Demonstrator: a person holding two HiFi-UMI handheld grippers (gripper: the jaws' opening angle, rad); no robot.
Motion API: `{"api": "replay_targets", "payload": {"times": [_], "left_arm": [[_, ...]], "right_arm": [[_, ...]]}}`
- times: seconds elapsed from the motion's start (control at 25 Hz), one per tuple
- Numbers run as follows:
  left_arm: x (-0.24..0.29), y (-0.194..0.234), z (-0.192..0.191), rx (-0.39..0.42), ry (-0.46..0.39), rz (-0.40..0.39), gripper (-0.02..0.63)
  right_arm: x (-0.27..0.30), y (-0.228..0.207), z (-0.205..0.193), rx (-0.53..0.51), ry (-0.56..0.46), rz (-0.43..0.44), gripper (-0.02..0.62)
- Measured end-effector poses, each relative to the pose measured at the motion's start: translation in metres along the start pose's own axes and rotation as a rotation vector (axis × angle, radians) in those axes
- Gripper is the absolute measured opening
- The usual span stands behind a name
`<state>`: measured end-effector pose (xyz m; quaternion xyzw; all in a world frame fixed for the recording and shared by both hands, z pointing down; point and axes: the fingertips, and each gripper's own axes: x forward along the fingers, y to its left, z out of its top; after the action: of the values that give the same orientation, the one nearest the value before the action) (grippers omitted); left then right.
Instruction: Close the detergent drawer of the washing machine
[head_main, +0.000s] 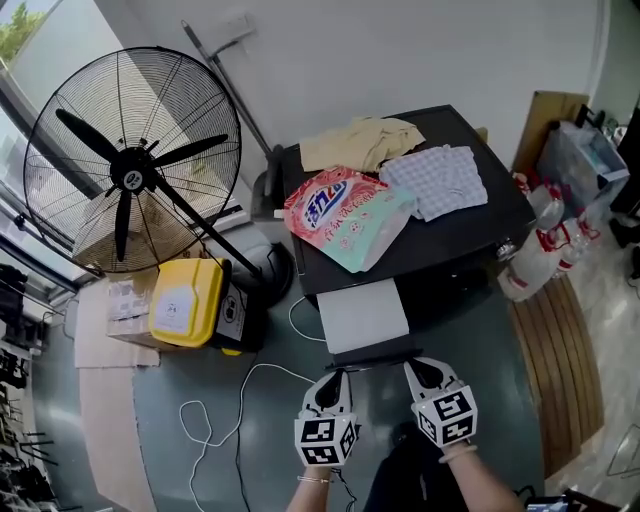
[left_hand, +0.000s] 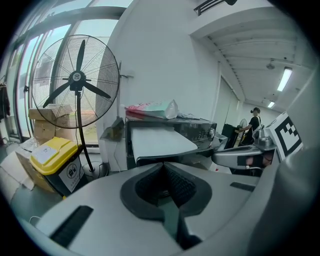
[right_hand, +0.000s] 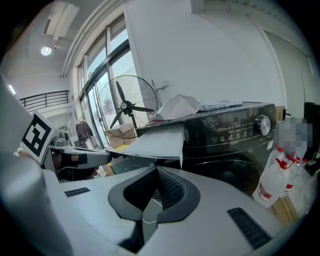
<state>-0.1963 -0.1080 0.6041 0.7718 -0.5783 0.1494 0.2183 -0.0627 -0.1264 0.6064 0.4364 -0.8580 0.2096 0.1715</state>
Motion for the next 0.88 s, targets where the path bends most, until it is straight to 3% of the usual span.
{"api": "replay_targets", "payload": {"times": [0.88], "left_arm": [[0.020, 0.012, 0.021, -0.003, -0.012, 0.067, 0.017]], "right_arm": [[0.022, -0.011, 0.017, -0.002, 0.008, 0.081, 0.025]]}}
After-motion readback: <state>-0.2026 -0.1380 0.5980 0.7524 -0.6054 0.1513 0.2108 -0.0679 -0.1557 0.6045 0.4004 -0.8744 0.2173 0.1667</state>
